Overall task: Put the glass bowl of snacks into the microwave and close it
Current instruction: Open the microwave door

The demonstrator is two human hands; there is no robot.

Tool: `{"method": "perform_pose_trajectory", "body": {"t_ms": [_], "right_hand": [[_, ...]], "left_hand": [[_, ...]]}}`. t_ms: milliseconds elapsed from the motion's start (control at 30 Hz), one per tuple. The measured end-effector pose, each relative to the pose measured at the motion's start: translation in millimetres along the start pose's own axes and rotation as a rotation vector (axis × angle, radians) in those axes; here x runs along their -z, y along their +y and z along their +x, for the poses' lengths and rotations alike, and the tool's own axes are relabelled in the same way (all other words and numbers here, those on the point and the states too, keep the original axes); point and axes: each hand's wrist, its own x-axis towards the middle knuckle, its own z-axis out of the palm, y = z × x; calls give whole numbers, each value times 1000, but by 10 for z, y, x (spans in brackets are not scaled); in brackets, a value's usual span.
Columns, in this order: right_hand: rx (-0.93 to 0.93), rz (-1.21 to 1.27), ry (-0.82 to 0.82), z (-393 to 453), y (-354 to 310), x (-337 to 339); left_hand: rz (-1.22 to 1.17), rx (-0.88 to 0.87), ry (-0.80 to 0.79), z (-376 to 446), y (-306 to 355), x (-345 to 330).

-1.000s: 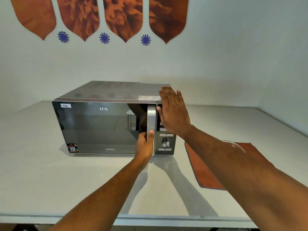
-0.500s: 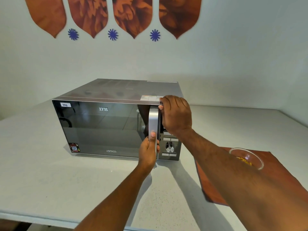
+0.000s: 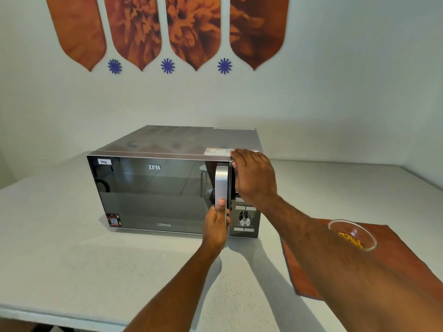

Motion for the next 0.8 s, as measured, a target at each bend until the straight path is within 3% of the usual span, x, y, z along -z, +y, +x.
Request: {"method": "perform_pose_trajectory", "body": {"t_ms": [500, 800], "right_hand": [[-142, 62, -150, 43, -150, 180], [-156, 34, -160, 37, -162, 170]], "left_hand": [[-12, 51, -165, 74, 21, 137], [-2, 52, -184, -16, 15, 180]]}}
